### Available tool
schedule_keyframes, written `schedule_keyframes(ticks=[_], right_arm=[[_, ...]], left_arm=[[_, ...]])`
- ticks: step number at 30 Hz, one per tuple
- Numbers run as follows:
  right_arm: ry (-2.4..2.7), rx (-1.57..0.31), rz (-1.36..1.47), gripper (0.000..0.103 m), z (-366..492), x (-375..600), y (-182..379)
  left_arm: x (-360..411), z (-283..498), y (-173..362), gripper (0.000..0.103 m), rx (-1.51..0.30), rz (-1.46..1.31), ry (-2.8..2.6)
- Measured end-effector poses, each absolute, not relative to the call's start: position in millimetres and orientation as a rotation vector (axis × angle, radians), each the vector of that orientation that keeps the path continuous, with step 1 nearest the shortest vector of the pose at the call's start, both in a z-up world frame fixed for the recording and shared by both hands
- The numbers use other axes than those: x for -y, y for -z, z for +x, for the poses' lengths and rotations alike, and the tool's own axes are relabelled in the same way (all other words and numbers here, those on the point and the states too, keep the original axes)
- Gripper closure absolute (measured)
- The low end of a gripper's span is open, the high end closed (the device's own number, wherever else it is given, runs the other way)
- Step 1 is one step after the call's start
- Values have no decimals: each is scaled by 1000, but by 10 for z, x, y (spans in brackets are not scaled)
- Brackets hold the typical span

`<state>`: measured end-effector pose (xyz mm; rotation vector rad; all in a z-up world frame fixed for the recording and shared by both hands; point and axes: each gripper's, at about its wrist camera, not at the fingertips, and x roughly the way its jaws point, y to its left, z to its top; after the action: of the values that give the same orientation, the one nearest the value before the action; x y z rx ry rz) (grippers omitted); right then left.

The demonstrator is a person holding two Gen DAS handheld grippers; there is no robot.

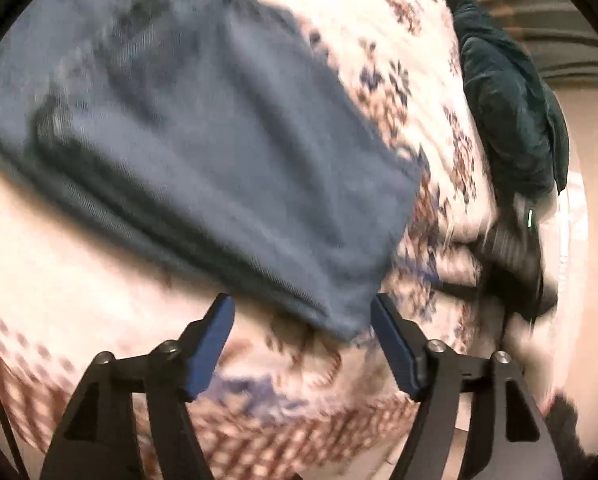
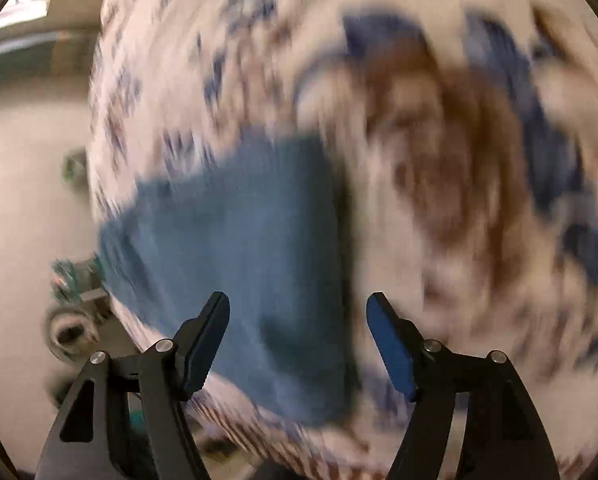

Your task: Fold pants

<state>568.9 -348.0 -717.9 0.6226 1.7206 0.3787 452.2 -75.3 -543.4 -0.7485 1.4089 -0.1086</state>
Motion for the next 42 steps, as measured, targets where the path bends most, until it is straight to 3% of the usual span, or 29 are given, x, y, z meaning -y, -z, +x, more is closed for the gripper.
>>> schedule_keyframes(ticks=[5,9,14,22,25,30,37,42], right_arm=[[-303,-1836,549,31,4975,3280,7448],[-195,-1803,616,31,4841,3349,7421],[-119,-1663,666,31,4990,3445,7108],[46,-1712,639,31,4973,3337,7142],[43,-1676,701,31,4925,3156,6975],[43,-1596,738,31,5004,2803,6754],[20,-1617,666,31,5200,2193,6769],[4,-1646,634,31,5147,2029,6867]], left_arm=[[393,4747,5760,34,-1468,-674,30],[19,4660,5921,34,-1529,-697,18],[-244,4669,5720,34,-1524,-633,20],[-1036,4695,5116,33,-1380,-449,-50],[-1742,4647,5090,21,-1294,-642,-96],[-2831,4352,5505,21,-1125,-1142,-246],[-3047,4276,6349,23,-1050,-1469,-297],[-2932,4240,6176,25,-970,-1410,-291]])
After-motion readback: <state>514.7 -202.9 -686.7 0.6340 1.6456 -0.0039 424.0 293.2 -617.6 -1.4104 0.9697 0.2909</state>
